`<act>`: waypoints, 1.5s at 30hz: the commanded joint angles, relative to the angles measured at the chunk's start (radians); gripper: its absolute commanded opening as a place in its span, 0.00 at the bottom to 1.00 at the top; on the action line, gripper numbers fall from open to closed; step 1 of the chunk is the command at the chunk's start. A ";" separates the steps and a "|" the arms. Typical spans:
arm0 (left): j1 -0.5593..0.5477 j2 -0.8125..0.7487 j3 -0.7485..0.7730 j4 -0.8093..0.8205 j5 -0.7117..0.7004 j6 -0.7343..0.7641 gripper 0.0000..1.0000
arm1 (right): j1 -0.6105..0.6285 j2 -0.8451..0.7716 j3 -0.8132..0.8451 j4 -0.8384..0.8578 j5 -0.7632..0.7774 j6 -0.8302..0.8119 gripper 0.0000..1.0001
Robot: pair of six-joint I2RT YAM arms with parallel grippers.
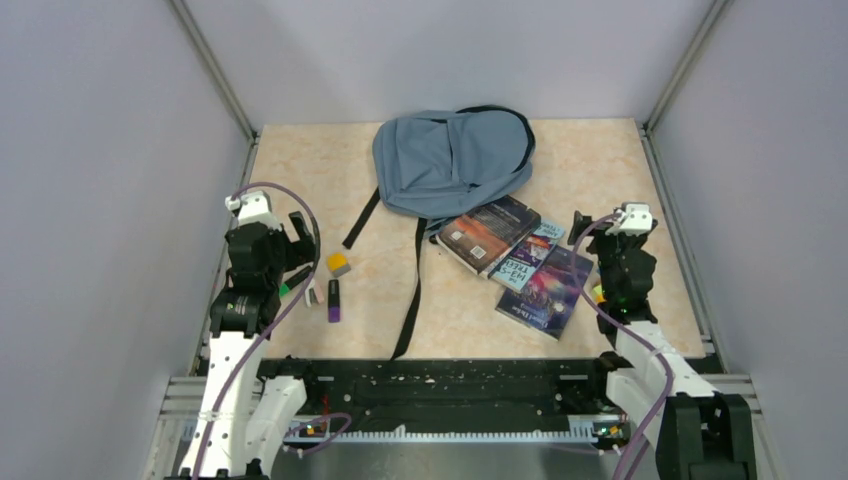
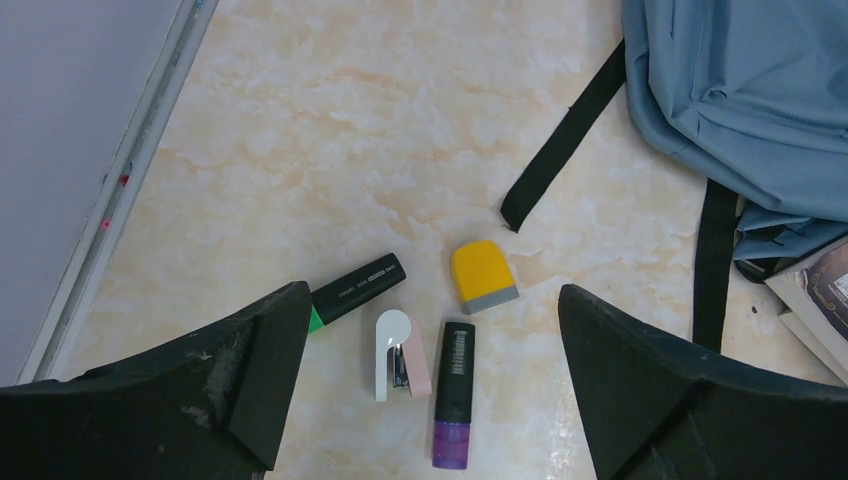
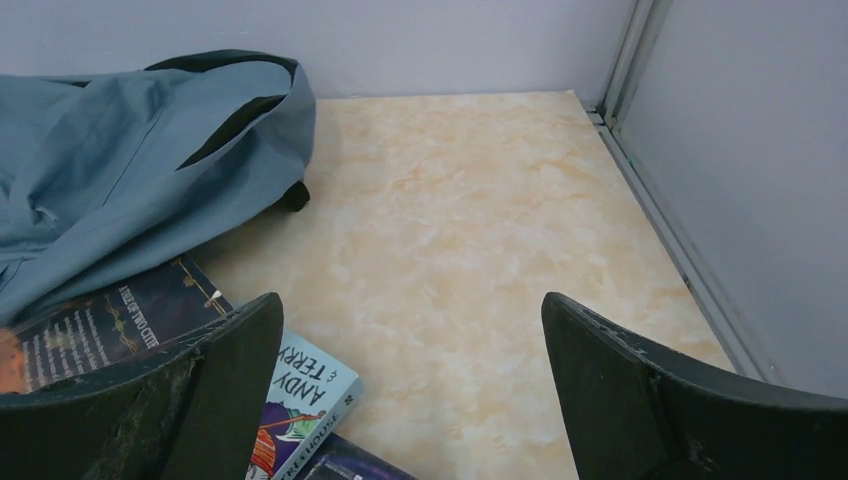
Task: Pack the student bag
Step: Pick up the student bag at the center of the board.
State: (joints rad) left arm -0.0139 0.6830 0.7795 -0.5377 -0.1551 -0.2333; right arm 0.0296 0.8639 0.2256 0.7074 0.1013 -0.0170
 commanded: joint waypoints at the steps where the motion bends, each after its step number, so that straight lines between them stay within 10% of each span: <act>1: 0.006 -0.006 0.000 0.039 -0.023 0.001 0.98 | -0.002 0.006 0.024 0.075 -0.009 0.060 0.99; 8: 0.006 0.003 0.001 0.039 -0.003 -0.014 0.98 | -0.003 -0.075 0.089 -0.133 0.294 0.422 0.99; 13: 0.006 -0.003 0.000 0.042 0.023 -0.025 0.98 | -0.003 -0.113 0.193 -0.324 -0.046 0.327 0.99; 20: 0.006 -0.011 -0.010 0.036 0.030 -0.027 0.98 | -0.003 -0.142 0.160 -0.351 -0.107 0.309 0.99; 45: 0.006 0.019 -0.035 0.061 0.222 0.023 0.98 | 0.113 0.848 0.902 -0.505 -0.258 0.546 0.93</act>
State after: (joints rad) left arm -0.0139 0.6964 0.7498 -0.5240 0.0330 -0.2314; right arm 0.1047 1.6169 1.0073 0.1856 -0.1802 0.4988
